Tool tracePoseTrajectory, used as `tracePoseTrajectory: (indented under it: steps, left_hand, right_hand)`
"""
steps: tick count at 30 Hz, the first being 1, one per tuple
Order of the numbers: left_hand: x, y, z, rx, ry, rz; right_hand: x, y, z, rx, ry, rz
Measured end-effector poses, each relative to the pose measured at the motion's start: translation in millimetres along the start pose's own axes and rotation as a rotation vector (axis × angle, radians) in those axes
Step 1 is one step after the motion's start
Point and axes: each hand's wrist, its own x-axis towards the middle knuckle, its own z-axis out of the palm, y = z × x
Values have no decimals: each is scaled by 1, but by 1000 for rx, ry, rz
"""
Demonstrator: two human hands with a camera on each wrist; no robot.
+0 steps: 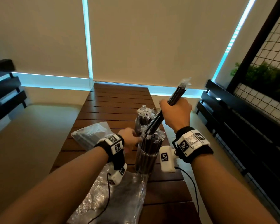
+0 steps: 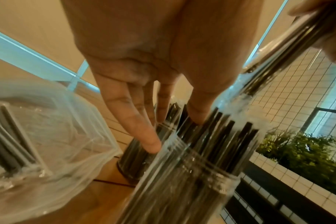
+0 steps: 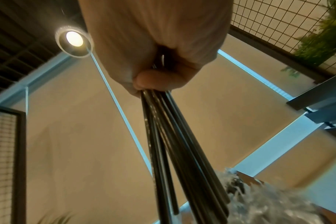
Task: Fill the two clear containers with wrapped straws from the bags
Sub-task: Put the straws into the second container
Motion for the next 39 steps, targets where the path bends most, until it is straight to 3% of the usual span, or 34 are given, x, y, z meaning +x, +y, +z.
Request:
tracePoseTrajectory:
  steps: [7,18,20,22,24,26,29,33,35,39]
  left_hand:
    - [30,-4,26,124,44,-20]
    - [26,-19,5,197,227,-96]
    - [29,-23,-2,218,230,-86]
    - [31,-27,-8,258,231,-61]
    - [35,-31,-13,299,232,-26]
    - [40,-33,-16,306,233,-1]
    - [47,-39,-18,301,224,24]
    - [48,-45,-20,316,173,48]
    - [47,-45,-23,295,145,25]
    - [45,-47,-27,217,100,-33]
  right_hand:
    - [4,31,25,-140,-73,57]
    - [-41,82,82,-342,-252,82]
    - [-36,74,85,-344,-256,38]
    - [-25,58,85,-265,-149,-55]
    - [-13,39,87,-168,-16,-212]
    - [0,19,93,-171,25,-383]
    - [13,4,109,-335,-156,-492]
    - [0,30,134,-568,-611,-242]
    - [-14,49,140,-610,-663,-223]
    - [-22,63,138,-511,-604,-211]
